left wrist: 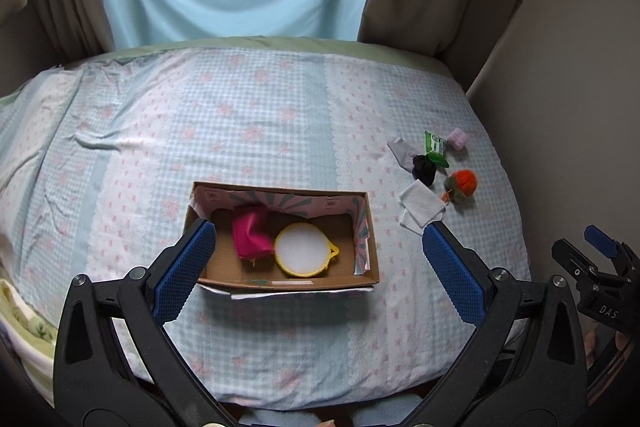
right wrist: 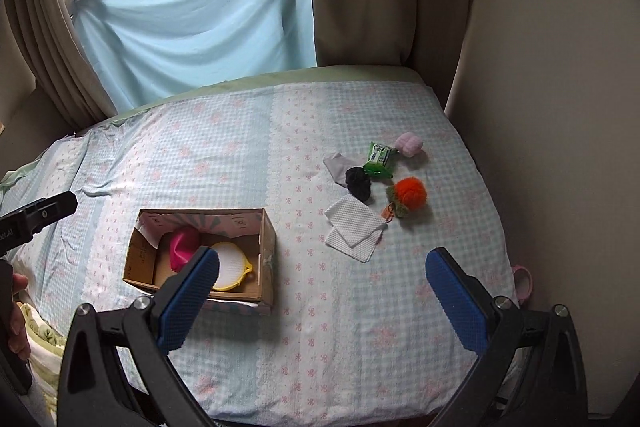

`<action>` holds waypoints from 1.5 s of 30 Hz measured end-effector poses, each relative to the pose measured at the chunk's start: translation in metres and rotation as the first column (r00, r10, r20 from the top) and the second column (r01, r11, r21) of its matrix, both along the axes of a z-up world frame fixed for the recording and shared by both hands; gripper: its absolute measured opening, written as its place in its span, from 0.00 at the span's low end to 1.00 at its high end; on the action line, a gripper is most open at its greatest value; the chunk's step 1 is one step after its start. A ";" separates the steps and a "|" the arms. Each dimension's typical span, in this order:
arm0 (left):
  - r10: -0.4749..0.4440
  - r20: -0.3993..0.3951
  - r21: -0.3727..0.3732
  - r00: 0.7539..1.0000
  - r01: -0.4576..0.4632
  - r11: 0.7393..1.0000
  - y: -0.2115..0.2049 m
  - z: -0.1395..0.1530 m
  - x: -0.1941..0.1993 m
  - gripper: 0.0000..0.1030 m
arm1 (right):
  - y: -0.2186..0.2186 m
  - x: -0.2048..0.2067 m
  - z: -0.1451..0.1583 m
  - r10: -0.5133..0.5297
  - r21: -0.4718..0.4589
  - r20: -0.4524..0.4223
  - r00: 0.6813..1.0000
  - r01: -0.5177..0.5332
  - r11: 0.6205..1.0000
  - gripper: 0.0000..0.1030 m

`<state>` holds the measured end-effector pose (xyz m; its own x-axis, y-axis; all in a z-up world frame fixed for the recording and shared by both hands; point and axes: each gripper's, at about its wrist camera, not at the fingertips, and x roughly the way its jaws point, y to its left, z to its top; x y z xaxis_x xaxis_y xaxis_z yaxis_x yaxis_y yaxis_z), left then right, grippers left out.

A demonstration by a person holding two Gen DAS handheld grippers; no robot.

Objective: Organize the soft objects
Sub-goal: 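Open both tools and withdraw them from the box, then grasp the white waffle cloth with the left tool while the right tool grasps the orange pompom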

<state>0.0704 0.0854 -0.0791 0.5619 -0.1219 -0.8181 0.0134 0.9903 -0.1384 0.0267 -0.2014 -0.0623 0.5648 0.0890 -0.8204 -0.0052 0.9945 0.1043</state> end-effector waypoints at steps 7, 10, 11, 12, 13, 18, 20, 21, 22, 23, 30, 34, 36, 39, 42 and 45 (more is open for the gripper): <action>-0.014 0.033 -0.021 0.999 0.015 1.000 -0.101 -0.004 0.009 1.00 | -0.090 0.013 -0.007 0.053 -0.023 0.026 0.998 -0.052 0.998 1.00; -0.026 0.020 -0.026 0.999 0.027 0.999 -0.136 -0.014 0.014 1.00 | -0.123 0.023 -0.014 0.080 -0.026 0.025 0.996 -0.080 0.996 1.00; -0.032 0.016 -0.028 0.999 0.032 0.999 -0.146 -0.017 0.015 1.00 | -0.133 0.027 -0.016 0.081 -0.025 0.024 0.996 -0.081 0.996 1.00; -0.038 0.013 -0.028 0.999 0.038 0.999 -0.156 -0.021 0.017 1.00 | -0.142 0.031 -0.017 0.081 -0.020 0.025 0.996 -0.081 0.997 1.00; -0.048 0.008 -0.029 0.999 0.048 0.998 -0.164 -0.025 0.019 1.00 | -0.150 0.035 -0.019 0.080 -0.014 0.028 0.996 -0.080 0.997 1.00; -0.134 -0.013 -0.007 0.991 0.134 0.991 -0.206 -0.053 0.036 1.00 | -0.177 0.061 -0.035 0.064 0.010 0.018 0.998 -0.065 0.998 1.00; -0.178 -0.023 -0.007 0.984 0.178 0.984 -0.221 -0.070 0.045 1.00 | -0.182 0.071 -0.043 0.054 0.020 0.014 0.998 -0.054 0.998 1.00; -0.204 -0.031 -0.021 0.979 0.203 0.979 -0.228 -0.080 0.050 1.00 | -0.185 0.076 -0.047 0.050 0.026 0.012 0.999 -0.051 0.998 1.00; -0.221 -0.038 -0.026 0.975 0.220 0.975 -0.235 -0.089 0.055 1.00 | -0.187 0.082 -0.052 0.050 0.032 0.010 0.999 -0.050 0.998 1.00; -0.236 -0.046 -0.024 0.971 0.235 0.972 -0.241 -0.100 0.060 1.00 | -0.189 0.087 -0.057 0.053 0.033 0.011 0.999 -0.053 0.998 1.00; -0.314 -0.095 0.006 0.945 0.316 0.949 -0.277 -0.191 0.103 1.00 | -0.192 0.133 -0.110 0.121 0.035 -0.007 0.993 -0.121 0.992 1.00; -0.337 -0.133 0.038 0.932 0.344 0.938 -0.290 -0.250 0.125 1.00 | -0.191 0.161 -0.156 0.157 0.028 -0.045 0.987 -0.155 0.987 1.00; -0.333 -0.143 0.043 0.932 0.342 0.939 -0.294 -0.278 0.135 1.00 | -0.193 0.175 -0.182 0.165 0.029 -0.062 0.984 -0.164 0.986 1.00; -0.323 -0.147 0.056 0.935 0.334 0.941 -0.295 -0.316 0.150 1.00 | -0.198 0.194 -0.221 0.172 0.038 -0.082 0.982 -0.170 0.985 1.00; -0.316 -0.145 0.065 0.938 0.328 0.943 -0.296 -0.346 0.163 1.00 | -0.201 0.211 -0.256 0.182 0.046 -0.108 0.977 -0.178 0.983 1.00; -0.320 -0.138 0.086 0.937 0.333 0.939 -0.298 -0.365 0.171 1.00 | -0.201 0.223 -0.282 0.198 0.054 -0.120 0.973 -0.193 0.980 1.00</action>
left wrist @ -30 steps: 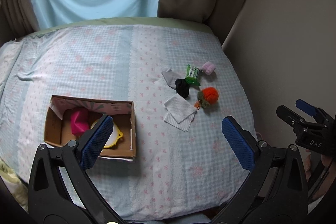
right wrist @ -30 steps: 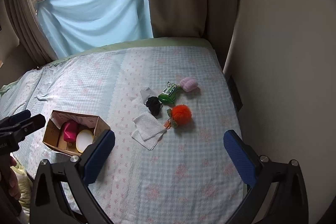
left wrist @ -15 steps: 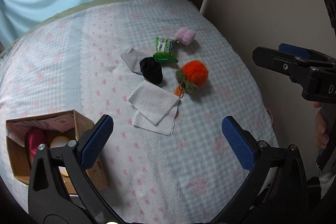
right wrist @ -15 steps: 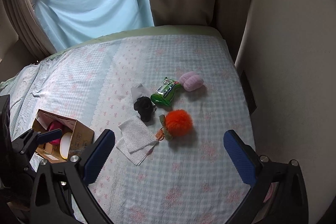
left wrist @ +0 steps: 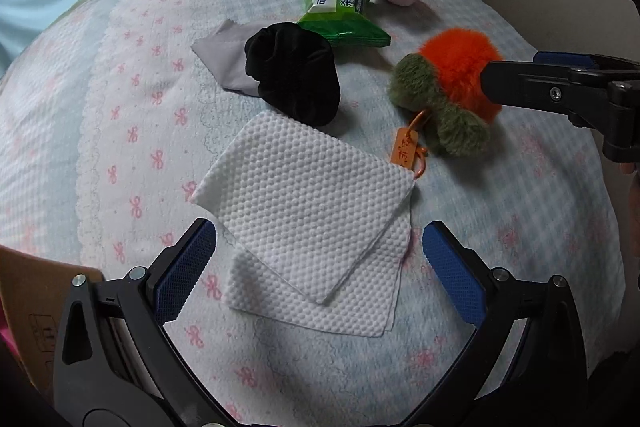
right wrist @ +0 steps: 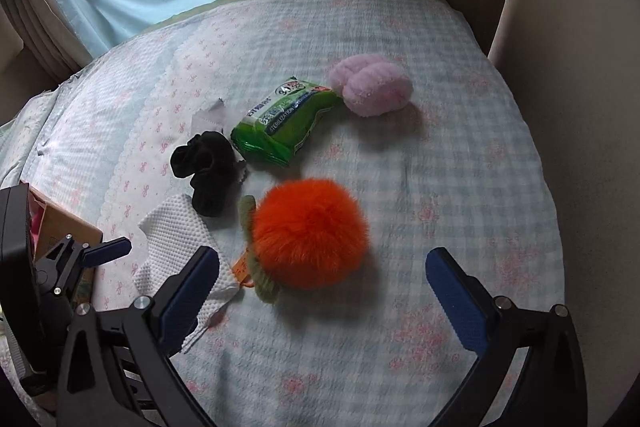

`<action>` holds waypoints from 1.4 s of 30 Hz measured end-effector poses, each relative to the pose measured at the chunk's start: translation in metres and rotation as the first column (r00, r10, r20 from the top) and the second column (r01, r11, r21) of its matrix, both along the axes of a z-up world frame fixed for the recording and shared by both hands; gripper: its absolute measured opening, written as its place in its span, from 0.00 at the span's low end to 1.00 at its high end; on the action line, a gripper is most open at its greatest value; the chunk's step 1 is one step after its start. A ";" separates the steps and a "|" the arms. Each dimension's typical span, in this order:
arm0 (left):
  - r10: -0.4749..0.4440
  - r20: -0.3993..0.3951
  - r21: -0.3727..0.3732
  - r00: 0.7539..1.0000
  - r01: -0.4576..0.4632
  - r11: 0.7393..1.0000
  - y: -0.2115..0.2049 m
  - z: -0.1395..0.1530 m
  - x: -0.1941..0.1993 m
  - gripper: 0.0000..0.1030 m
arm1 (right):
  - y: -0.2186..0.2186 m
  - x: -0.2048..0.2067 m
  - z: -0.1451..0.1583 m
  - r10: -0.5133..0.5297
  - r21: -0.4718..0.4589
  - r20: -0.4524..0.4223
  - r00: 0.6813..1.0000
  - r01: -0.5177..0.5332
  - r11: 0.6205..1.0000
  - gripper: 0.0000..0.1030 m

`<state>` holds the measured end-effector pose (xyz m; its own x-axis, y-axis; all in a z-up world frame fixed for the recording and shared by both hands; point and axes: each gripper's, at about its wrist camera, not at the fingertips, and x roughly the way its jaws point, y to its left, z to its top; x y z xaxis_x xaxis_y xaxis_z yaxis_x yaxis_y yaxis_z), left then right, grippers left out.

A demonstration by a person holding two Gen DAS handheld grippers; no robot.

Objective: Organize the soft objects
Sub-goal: 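Grasp the white waffle cloth with the left tool while the right tool grasps the orange pompom, then carry the white cloth and orange pompom into the box with both tools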

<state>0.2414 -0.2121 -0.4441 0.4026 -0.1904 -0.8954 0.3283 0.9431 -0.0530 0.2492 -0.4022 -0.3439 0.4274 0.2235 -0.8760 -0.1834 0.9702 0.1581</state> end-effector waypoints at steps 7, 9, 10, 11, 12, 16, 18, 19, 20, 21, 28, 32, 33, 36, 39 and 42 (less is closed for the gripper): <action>-0.028 0.000 0.022 1.000 0.028 0.999 -0.008 -0.026 0.017 1.00 | 0.007 0.017 -0.038 0.039 0.002 -0.016 0.999 -0.038 0.999 0.93; -0.036 0.014 0.017 0.999 0.036 0.999 -0.009 -0.027 0.020 1.00 | 0.008 0.022 -0.044 0.043 0.008 -0.019 0.999 -0.043 0.999 0.87; -0.040 0.018 0.014 0.999 0.040 0.999 -0.009 -0.027 0.022 1.00 | 0.008 0.024 -0.047 0.048 0.014 -0.018 0.999 -0.048 0.999 0.83; -0.042 0.018 0.012 0.999 0.042 0.999 -0.010 -0.027 0.024 1.00 | 0.009 0.026 -0.049 0.055 0.017 -0.018 0.998 -0.055 0.998 0.79; -0.043 0.018 0.010 0.999 0.043 0.999 -0.010 -0.027 0.027 0.99 | 0.011 0.028 -0.051 0.063 0.019 -0.022 0.998 -0.063 0.998 0.77; -0.040 0.010 -0.005 0.999 0.040 0.999 -0.012 -0.024 0.038 0.84 | 0.015 0.034 -0.057 0.079 0.049 -0.030 0.996 -0.077 0.996 0.57; -0.028 0.005 -0.017 1.000 0.028 0.999 -0.009 -0.021 0.042 0.73 | 0.017 0.037 -0.058 0.088 0.060 -0.043 0.995 -0.085 0.995 0.48; -0.022 0.002 -0.022 1.000 0.022 1.000 -0.007 -0.019 0.043 0.63 | 0.019 0.038 -0.059 0.092 0.067 -0.049 0.995 -0.089 0.994 0.43; -0.016 0.000 -0.028 1.000 0.016 0.999 -0.005 -0.017 0.045 0.51 | 0.021 0.039 -0.061 0.097 0.074 -0.055 0.994 -0.093 0.993 0.40; -0.009 -0.004 -0.035 1.000 0.008 0.999 -0.003 -0.016 0.047 0.45 | 0.022 0.039 -0.061 0.102 0.082 -0.060 0.993 -0.097 0.992 0.37; 0.056 -0.027 -0.081 0.998 -0.058 0.995 0.007 -0.008 0.049 0.16 | 0.025 0.039 -0.061 0.101 0.125 -0.065 0.993 -0.092 0.988 0.30; 0.075 -0.019 -0.095 0.997 -0.077 0.992 0.011 0.002 0.045 0.14 | 0.022 0.038 -0.057 0.088 0.141 -0.059 0.994 -0.079 0.987 0.30; 0.081 -0.016 -0.100 0.997 -0.082 0.992 0.013 0.006 0.045 0.14 | 0.021 0.038 -0.054 0.083 0.141 -0.053 0.995 -0.075 0.987 0.30; 0.093 -0.005 -0.112 0.996 -0.093 0.989 0.015 0.018 0.044 0.14 | 0.018 0.038 -0.045 0.070 0.148 -0.038 0.997 -0.063 0.987 0.30; 0.098 0.012 -0.121 0.995 -0.096 0.988 0.016 0.032 0.042 0.14 | 0.017 0.037 -0.034 0.061 0.151 -0.023 0.998 -0.057 0.987 0.30; 0.102 0.035 -0.129 0.994 -0.097 0.987 0.019 0.049 0.036 0.14 | 0.017 0.033 -0.019 0.051 0.152 0.000 0.999 -0.050 0.987 0.30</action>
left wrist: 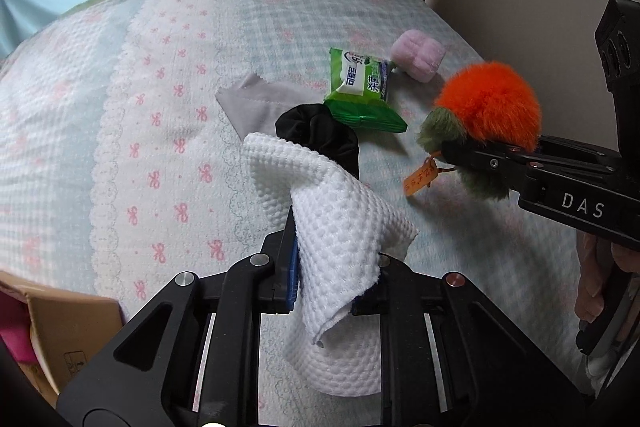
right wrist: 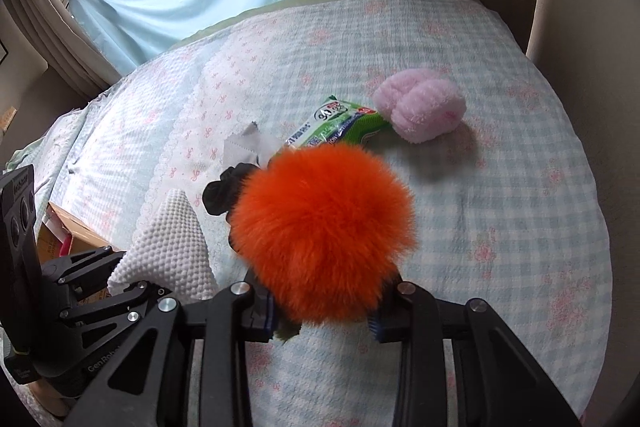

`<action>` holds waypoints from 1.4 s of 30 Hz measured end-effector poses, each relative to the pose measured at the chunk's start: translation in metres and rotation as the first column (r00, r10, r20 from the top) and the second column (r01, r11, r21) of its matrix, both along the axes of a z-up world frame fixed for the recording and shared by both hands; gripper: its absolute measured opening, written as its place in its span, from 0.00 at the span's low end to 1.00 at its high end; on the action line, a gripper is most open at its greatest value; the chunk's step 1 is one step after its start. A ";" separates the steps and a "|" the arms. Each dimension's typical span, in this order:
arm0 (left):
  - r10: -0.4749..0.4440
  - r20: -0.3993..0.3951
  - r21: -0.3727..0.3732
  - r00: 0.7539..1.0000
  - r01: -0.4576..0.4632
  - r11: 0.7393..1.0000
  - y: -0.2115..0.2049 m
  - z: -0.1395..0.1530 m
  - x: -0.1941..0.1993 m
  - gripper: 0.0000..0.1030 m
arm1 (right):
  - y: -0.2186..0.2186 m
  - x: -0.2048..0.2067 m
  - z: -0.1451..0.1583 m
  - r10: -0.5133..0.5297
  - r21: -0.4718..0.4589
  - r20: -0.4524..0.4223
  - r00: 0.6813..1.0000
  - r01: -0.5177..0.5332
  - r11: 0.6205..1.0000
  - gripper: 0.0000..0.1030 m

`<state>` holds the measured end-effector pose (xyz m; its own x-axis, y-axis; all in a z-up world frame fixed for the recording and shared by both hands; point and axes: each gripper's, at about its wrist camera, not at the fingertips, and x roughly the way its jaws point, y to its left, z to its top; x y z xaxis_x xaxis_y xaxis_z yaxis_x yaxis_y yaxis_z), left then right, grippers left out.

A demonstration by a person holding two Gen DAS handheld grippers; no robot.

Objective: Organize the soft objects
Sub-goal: 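Carry the white cloth and orange pompom into the box with both tools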

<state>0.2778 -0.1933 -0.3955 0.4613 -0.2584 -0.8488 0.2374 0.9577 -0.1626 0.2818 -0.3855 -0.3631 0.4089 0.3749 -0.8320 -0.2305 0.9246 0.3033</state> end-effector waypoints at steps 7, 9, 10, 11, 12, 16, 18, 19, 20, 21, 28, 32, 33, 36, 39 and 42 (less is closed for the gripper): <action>0.020 0.075 -0.016 0.997 -0.018 1.000 0.012 0.062 -0.024 0.14 | 0.002 -0.022 0.048 -0.025 0.008 0.057 0.998 0.024 1.000 0.30; 0.027 0.099 -0.023 0.995 -0.025 0.999 0.018 0.084 -0.034 0.14 | 0.004 -0.031 0.066 -0.028 0.011 0.077 0.997 0.027 1.000 0.30; 0.031 0.110 -0.024 0.993 -0.028 0.999 0.020 0.095 -0.040 0.14 | 0.007 -0.036 0.075 -0.028 0.011 0.088 0.996 0.028 1.000 0.30; 0.035 0.122 -0.022 0.992 -0.033 0.999 0.023 0.107 -0.045 0.14 | 0.008 -0.041 0.086 -0.029 0.011 0.098 0.995 0.028 1.000 0.30; 0.041 0.133 -0.022 0.990 -0.038 0.999 0.026 0.118 -0.051 0.14 | 0.010 -0.047 0.097 -0.030 0.013 0.108 0.994 0.028 1.000 0.30; 0.075 0.164 -0.033 0.984 -0.070 0.997 0.043 0.163 -0.073 0.14 | 0.021 -0.069 0.141 -0.027 0.015 0.139 0.990 0.026 1.000 0.30; 0.099 0.172 -0.037 0.980 -0.094 0.995 0.055 0.183 -0.084 0.14 | 0.029 -0.079 0.163 -0.020 0.013 0.151 0.988 0.018 1.000 0.30; 0.113 0.175 -0.039 0.978 -0.107 0.993 0.061 0.193 -0.090 0.14 | 0.032 -0.084 0.174 -0.015 0.014 0.157 0.987 0.013 1.000 0.30; 0.127 0.177 -0.040 0.976 -0.122 0.992 0.069 0.202 -0.096 0.14 | 0.037 -0.090 0.185 -0.009 0.013 0.161 0.987 0.007 1.000 0.30; 0.143 0.179 -0.042 0.973 -0.138 0.990 0.078 0.211 -0.103 0.14 | 0.043 -0.095 0.195 -0.002 0.006 0.165 0.986 0.001 1.000 0.30; 0.252 0.186 -0.030 0.950 -0.251 0.968 0.152 0.252 -0.146 0.14 | 0.097 -0.128 0.244 0.065 -0.002 0.171 0.983 -0.065 0.998 0.30; 0.300 0.180 -0.019 0.937 -0.302 0.953 0.202 0.260 -0.163 0.14 | 0.138 -0.146 0.253 0.124 0.003 0.174 0.977 -0.126 0.992 0.30; 0.307 0.173 -0.011 0.936 -0.310 0.951 0.214 0.259 -0.166 0.14 | 0.150 -0.150 0.254 0.136 0.007 0.173 0.975 -0.140 0.990 0.30; 0.322 0.145 0.001 0.936 -0.325 0.946 0.250 0.253 -0.171 0.14 | 0.185 -0.158 0.254 0.168 0.017 0.158 0.973 -0.173 0.985 0.30; 0.326 0.103 0.014 0.940 -0.329 0.944 0.288 0.240 -0.169 0.14 | 0.221 -0.161 0.249 0.186 0.024 0.134 0.973 -0.191 0.981 0.30; 0.318 0.057 0.035 0.946 -0.321 0.947 0.323 0.223 -0.163 0.14 | 0.256 -0.160 0.239 0.188 0.032 0.100 0.977 -0.192 0.981 0.30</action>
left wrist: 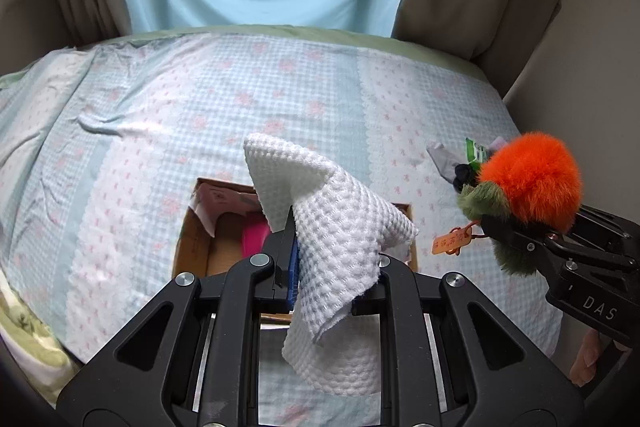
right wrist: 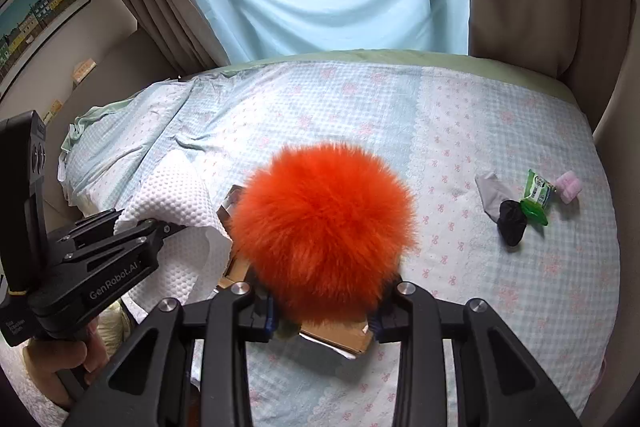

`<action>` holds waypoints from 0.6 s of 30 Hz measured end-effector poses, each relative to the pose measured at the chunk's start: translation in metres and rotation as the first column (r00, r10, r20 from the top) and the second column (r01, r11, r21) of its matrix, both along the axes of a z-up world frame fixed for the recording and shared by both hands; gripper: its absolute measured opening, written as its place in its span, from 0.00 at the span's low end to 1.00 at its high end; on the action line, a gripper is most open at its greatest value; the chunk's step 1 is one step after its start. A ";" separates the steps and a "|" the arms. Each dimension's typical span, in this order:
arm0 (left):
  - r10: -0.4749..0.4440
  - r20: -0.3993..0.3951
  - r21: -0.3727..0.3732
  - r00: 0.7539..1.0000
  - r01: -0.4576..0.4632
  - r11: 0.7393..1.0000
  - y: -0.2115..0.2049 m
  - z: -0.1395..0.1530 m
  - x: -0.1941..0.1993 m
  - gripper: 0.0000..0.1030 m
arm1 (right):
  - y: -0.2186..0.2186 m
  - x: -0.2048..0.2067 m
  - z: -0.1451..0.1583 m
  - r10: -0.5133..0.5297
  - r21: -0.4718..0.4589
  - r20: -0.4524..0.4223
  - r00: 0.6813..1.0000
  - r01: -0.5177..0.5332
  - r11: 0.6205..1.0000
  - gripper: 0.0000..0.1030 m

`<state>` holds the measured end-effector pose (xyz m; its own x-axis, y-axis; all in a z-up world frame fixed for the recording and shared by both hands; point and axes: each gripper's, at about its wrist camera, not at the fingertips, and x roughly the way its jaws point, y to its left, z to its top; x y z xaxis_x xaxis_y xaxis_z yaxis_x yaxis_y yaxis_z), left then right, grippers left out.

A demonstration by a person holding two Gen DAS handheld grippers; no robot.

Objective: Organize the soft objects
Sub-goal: 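Carry the white cloth and orange pompom into the box with both tools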

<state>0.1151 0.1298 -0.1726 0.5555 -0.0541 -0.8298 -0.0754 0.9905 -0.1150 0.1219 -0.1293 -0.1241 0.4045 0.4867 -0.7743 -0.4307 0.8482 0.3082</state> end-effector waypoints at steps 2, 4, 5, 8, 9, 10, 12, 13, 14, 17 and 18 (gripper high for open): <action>-0.014 -0.035 0.004 0.999 0.014 1.000 0.019 -0.014 0.006 0.14 | 0.023 0.005 -0.011 -0.004 -0.011 -0.020 1.000 0.004 1.000 0.30; -0.041 -0.070 0.015 0.997 0.042 0.999 0.033 -0.033 0.014 0.14 | 0.044 0.008 -0.025 -0.015 -0.024 -0.045 0.999 0.013 1.000 0.30; -0.057 -0.088 0.025 0.994 0.060 0.998 0.039 -0.043 0.019 0.14 | 0.054 0.010 -0.031 -0.022 -0.028 -0.059 0.998 0.020 0.999 0.30; -0.103 -0.153 0.035 0.983 0.110 0.993 0.050 -0.075 0.038 0.14 | 0.081 0.020 -0.052 -0.052 -0.055 -0.105 0.993 0.046 0.997 0.30; -0.118 -0.175 0.037 0.977 0.126 0.991 0.052 -0.087 0.044 0.14 | 0.088 0.023 -0.061 -0.062 -0.063 -0.122 0.991 0.054 0.997 0.30; -0.132 -0.199 0.035 0.971 0.142 0.989 0.056 -0.097 0.049 0.14 | 0.095 0.026 -0.070 -0.072 -0.074 -0.142 0.987 0.062 0.995 0.30; -0.158 -0.242 0.032 0.957 0.171 0.985 0.060 -0.118 0.058 0.14 | 0.103 0.033 -0.089 -0.096 -0.097 -0.188 0.977 0.079 0.992 0.30; -0.170 -0.264 0.034 0.949 0.186 0.982 0.060 -0.127 0.061 0.14 | 0.107 0.035 -0.099 -0.108 -0.110 -0.213 0.971 0.086 0.990 0.30; -0.181 -0.290 0.031 0.940 0.198 0.980 0.061 -0.138 0.065 0.14 | 0.109 0.038 -0.108 -0.120 -0.123 -0.234 0.965 0.093 0.988 0.30; -0.212 -0.346 0.020 0.914 0.233 0.972 0.061 -0.162 0.071 0.14 | 0.112 0.048 -0.136 -0.157 -0.170 -0.296 0.942 0.110 0.979 0.30; -0.224 -0.363 0.022 0.905 0.249 0.968 0.059 -0.168 0.072 0.14 | 0.112 0.051 -0.145 -0.171 -0.180 -0.317 0.933 0.118 0.977 0.30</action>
